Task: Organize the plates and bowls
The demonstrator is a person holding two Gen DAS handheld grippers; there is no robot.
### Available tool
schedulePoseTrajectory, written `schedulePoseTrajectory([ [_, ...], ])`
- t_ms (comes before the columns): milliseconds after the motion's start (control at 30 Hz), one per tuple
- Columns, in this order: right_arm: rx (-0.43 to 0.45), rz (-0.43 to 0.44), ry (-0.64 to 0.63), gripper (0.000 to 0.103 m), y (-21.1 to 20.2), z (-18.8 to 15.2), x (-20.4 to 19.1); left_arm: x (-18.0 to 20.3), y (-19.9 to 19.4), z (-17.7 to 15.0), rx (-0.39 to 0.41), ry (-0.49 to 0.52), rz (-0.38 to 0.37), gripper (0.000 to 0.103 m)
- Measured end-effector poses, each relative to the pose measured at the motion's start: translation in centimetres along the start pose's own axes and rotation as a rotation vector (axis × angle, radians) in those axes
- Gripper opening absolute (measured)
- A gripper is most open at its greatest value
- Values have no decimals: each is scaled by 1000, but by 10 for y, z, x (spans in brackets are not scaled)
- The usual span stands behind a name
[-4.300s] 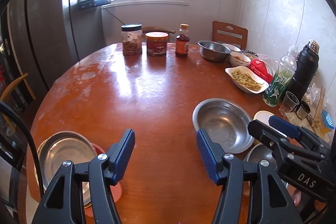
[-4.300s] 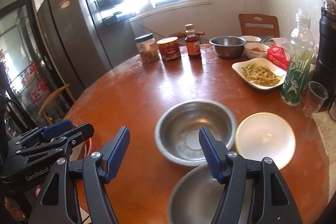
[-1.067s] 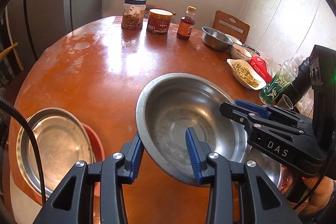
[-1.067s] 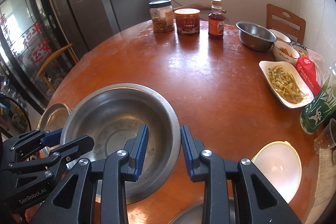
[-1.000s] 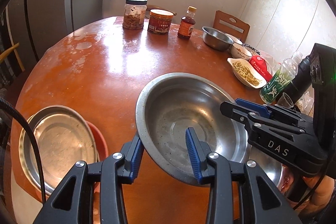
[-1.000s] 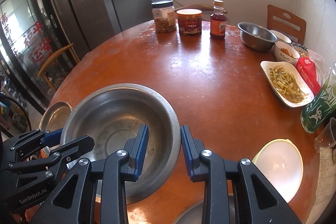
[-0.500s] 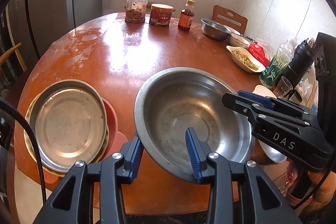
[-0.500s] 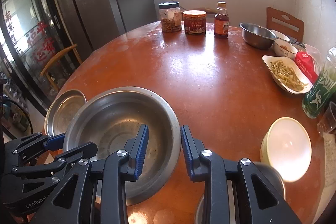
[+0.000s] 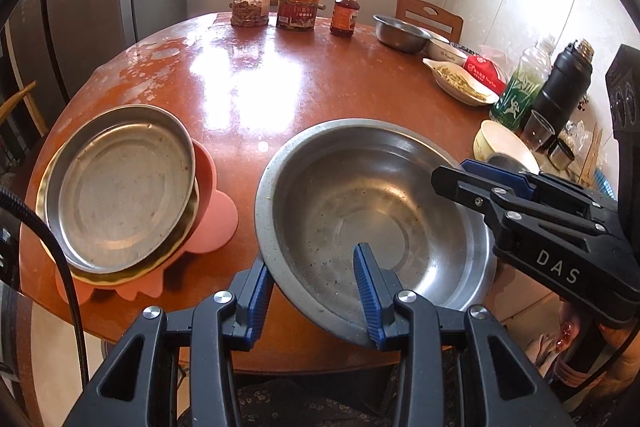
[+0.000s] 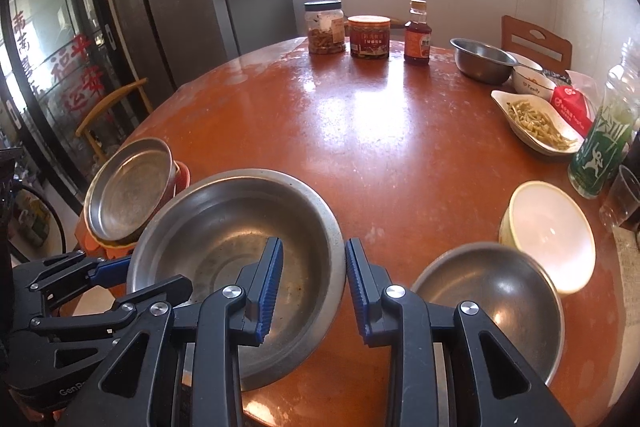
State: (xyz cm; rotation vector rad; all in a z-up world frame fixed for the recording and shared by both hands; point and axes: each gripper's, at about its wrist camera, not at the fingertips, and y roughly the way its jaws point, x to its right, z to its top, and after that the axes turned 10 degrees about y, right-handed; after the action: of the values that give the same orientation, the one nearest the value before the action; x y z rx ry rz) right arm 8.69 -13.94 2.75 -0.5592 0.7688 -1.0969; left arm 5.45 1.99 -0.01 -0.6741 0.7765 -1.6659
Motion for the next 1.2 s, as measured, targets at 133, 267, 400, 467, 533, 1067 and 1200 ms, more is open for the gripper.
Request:
schedulePoseTrajectory([
  [133,2,6,7,34,-4,-12,0,1,-2,-6,2,15,10,40],
  [267,3,3,9,34,-6,-23,-1,1,-4,-11,3,27,12,40],
  [400,-8,-5,14,35,-6,-36,-5,0,-4,-17,-1,30,22,40],
  [467,-9,-14,6,35,-5,-42,-7,-1,-3,-18,-2,28,24,41],
  [533,-18,-14,12,35,-4,-46,-7,-1,-2,-20,-6,31,26,42],
  [1067,7,-42,68,35,-13,-50,18,21,15,-15,-33,85,-17,42],
  [1200,11,-42,82,34,-13,-48,25,26,21,-11,-41,97,-16,42],
])
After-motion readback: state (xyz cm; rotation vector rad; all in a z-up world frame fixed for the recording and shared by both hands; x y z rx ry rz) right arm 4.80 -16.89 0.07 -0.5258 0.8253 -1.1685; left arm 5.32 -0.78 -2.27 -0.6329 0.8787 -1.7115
